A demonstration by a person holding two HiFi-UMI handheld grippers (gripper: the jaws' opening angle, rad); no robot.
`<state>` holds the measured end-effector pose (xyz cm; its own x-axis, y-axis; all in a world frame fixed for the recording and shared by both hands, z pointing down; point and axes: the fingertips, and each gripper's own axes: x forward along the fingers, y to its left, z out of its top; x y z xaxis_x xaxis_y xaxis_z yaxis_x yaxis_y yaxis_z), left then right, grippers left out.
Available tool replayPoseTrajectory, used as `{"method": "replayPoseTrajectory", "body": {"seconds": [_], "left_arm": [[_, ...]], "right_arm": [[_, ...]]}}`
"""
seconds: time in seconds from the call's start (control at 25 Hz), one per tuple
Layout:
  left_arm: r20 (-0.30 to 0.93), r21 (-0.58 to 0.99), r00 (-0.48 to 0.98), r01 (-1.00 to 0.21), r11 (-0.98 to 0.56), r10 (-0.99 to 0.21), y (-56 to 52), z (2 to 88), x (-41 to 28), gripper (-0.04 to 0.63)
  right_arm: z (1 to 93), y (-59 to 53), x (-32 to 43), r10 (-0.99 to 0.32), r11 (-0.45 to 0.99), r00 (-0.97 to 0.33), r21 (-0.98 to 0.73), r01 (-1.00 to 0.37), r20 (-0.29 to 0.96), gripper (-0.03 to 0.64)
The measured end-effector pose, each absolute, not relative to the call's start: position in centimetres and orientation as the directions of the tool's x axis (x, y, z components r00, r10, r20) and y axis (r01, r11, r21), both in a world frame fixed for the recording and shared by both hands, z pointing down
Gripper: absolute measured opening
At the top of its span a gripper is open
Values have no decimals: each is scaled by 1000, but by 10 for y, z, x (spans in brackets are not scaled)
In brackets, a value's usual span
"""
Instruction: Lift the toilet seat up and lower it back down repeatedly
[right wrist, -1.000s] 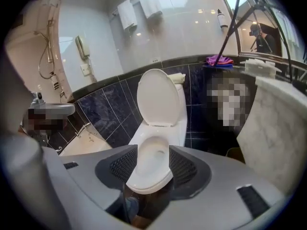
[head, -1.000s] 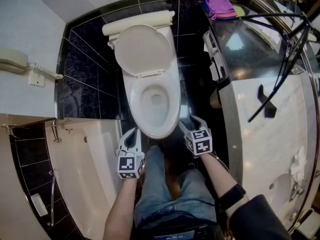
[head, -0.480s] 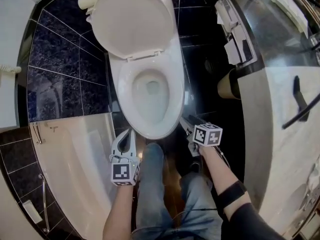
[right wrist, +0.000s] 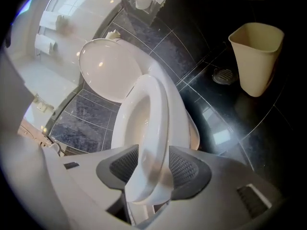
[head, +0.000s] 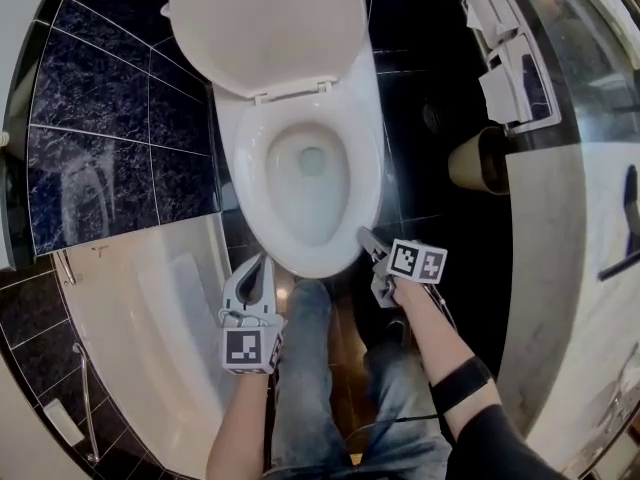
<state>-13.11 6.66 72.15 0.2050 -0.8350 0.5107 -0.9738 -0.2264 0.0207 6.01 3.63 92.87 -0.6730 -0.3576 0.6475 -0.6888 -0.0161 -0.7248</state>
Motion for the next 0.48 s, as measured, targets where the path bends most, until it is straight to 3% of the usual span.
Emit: {"method": "replayPoseTrajectory", "body": {"seconds": [0.12,0.48], "left_arm": [[527,45,210,-974,-221,-823,65,725,-132,-9],[547,50,234,-968,-248,-804,71,743,-135,-9]], "right_arm": [[934,32,59,-365,-67,-651,-716,-695,666,165],[934,31,63,-383,-144,-631,-719,-680,675,143]]}}
